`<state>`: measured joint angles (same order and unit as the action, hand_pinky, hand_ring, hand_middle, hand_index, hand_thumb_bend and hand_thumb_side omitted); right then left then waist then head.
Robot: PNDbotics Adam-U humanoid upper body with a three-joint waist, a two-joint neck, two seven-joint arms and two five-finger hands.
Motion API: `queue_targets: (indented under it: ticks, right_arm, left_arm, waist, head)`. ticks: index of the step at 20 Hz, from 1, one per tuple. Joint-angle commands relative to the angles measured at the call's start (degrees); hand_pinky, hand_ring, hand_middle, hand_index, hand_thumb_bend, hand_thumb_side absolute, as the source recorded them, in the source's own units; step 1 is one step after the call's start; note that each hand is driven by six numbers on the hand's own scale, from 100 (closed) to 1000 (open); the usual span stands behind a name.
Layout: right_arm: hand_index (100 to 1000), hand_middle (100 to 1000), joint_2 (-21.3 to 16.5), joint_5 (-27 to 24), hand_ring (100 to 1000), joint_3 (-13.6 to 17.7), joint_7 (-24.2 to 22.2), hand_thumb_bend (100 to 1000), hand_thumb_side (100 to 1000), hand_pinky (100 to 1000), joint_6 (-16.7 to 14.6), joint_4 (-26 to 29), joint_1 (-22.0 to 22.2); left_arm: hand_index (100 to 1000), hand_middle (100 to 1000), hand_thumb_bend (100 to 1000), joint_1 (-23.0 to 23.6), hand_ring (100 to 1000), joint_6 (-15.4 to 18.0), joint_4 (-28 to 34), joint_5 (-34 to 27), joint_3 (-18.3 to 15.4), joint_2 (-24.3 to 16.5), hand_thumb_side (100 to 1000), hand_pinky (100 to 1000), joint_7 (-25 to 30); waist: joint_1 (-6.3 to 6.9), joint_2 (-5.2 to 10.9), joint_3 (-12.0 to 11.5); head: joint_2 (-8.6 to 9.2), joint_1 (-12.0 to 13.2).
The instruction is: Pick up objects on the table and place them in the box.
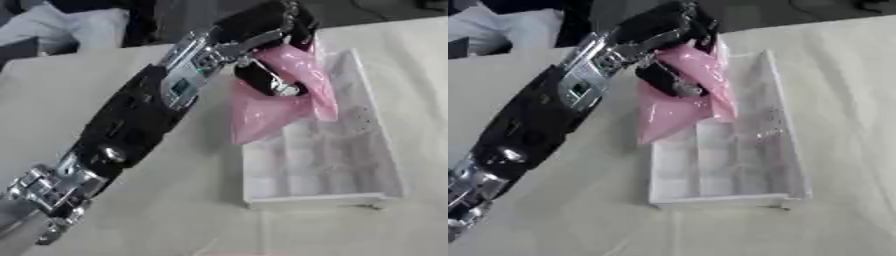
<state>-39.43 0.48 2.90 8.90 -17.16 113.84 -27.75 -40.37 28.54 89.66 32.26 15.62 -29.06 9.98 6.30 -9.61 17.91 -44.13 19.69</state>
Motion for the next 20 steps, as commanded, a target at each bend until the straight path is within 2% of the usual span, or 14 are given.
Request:
queue_targets:
  ticks: [1,2,8,11,12,14,15,17,19,20]
  right_arm:
    - [736,760,-1.32,-0.34,770,0.40,-0.37,100,996,626,0.03,0.75,-0.84]
    - [736,760,-1.31,-0.35,770,0.43,-0.38,100,996,626,0.05,0.75,-0.79]
    - [736,760,-1.36,-0.30,771,0.60,-0.34,100,997,626,0.13,0.75,-0.38]
    - [736,760,-1.46,-0.20,771,0.73,-0.26,100,998,627,0.16,0.75,-0.08]
    - [736,760,-1.49,-0.17,771,0.77,-0.23,100,991,627,0.16,0.75,0.00]
    - [736,760,-1.67,-0.02,771,0.94,-0.12,100,997,627,0.19,0.75,0.42]
    - [736,760,-1.74,0.07,771,1.05,-0.03,100,997,627,0.22,0.75,0.62]
    - [735,760,-1.82,0.24,771,1.30,0.20,100,995,627,0.26,0.75,0.99]
    - [735,760,-1.79,0.34,772,1.42,0.38,100,995,627,0.30,0.75,1.21]
    - [735,760,-1.75,0.31,772,1.43,0.41,100,995,627,0.30,0.75,1.27]
  left_arm:
    - [852,718,797,-1.20,714,1.71,1.00,-0.35,-0.56,-0.18,815,564,1.85]
    - [867,740,802,-1.17,740,1.97,1.01,-0.55,-0.78,-0.13,819,590,2.28]
    - [863,754,815,-0.59,740,1.75,1.86,-1.35,-2.16,-0.86,836,587,3.22]
    - [845,741,744,0.30,701,1.26,2.82,-1.56,-3.03,-2.28,848,550,3.41]
    - [832,724,646,0.70,679,1.08,3.27,-1.66,-3.38,-2.81,846,522,3.25]
    - [810,692,508,2.56,647,0.25,4.59,-2.85,-5.21,-4.83,801,481,0.85]
    - [786,660,375,3.94,619,-0.29,5.34,-4.20,-6.48,-5.91,792,442,-1.37]
    - [769,640,174,7.07,600,-1.45,6.85,-8.40,-9.16,-8.10,804,404,-7.23]
    - [757,635,100,9.75,594,-2.57,8.11,-12.91,-11.26,-9.90,814,388,-12.61]
    - [755,636,100,10.89,594,-3.08,8.69,-15.12,-12.07,-10.66,828,384,-14.78]
  waist:
    - [-0.32,1.24,-0.06]
    - [-0.33,1.26,-0.10]
    - [-0.55,1.39,-0.80]
    - [-0.72,1.42,-1.46]
    - [-0.77,1.41,-1.62]
    - [-0.98,1.30,-2.39]
    - [-1.08,1.21,-2.87]
    - [-1.26,1.02,-3.86]
    - [-1.43,0.88,-4.86]
    - [-1.51,0.83,-5.30]
  head:
    - [0.01,0.10]
    - [0.01,0.04]
    - [0.01,-0.29]
    - [0.01,-0.65]
    - [0.01,-0.75]
    - [0.01,-1.48]
    - [0.01,-1.92]
    - [0.01,-2.65]
    - [0.01,-3.14]
    - [0.01,-3.22]
